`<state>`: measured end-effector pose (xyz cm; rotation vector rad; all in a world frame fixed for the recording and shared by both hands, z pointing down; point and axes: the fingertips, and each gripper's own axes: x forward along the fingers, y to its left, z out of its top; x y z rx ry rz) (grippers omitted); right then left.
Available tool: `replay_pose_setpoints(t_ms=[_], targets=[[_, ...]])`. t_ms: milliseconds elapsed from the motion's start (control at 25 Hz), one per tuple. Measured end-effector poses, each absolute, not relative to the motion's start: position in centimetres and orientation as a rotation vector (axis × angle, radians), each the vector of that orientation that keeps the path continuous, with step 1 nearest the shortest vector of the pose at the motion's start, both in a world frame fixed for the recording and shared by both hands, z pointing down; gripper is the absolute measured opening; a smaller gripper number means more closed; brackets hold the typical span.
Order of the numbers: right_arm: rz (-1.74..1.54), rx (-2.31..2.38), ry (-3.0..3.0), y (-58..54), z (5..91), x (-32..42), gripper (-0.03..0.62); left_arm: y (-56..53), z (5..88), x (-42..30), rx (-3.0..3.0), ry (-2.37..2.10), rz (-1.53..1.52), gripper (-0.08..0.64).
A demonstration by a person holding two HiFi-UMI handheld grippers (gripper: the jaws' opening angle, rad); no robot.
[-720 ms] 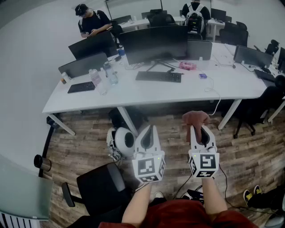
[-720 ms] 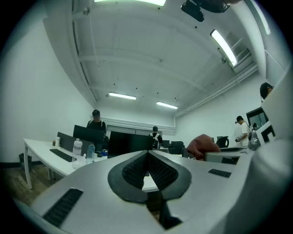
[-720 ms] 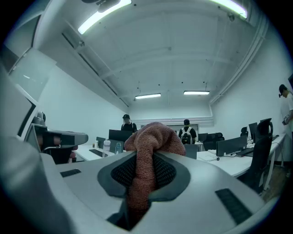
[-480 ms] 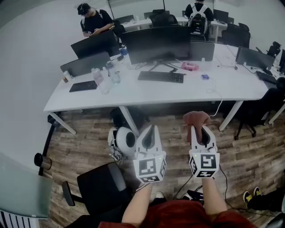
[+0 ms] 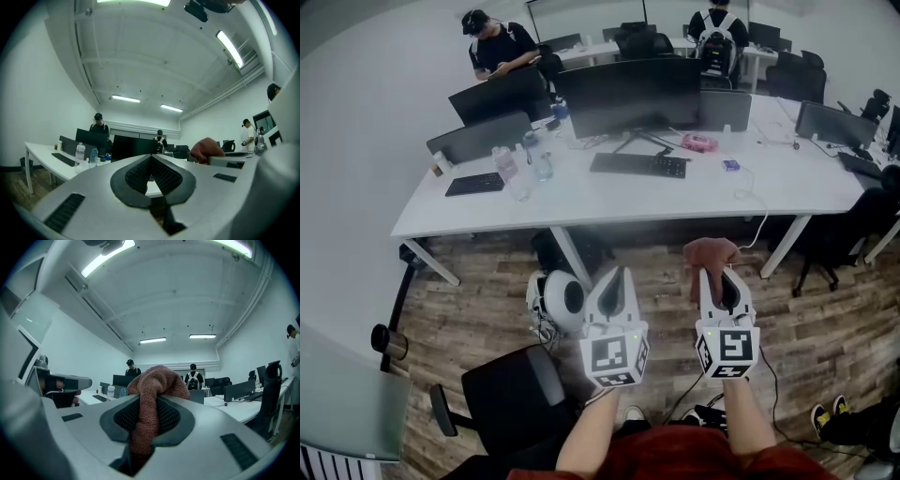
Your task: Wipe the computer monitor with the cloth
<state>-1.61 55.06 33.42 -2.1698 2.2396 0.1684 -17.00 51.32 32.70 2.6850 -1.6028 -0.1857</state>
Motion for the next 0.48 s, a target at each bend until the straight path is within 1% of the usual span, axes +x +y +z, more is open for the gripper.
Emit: replay_pose_setpoints(t_ms=[160, 480], targets=[[0.151, -2.171, 2.225, 55.7, 33.6, 0.4, 0.075, 52.0, 32.7, -14.8, 2.709, -1.601, -0.169, 0.023], [0.118, -2.152, 2.233, 56.8, 34.4, 6.7, 0.075, 53.5, 33.2, -8.4, 2.697, -1.613, -0.149, 0.023]])
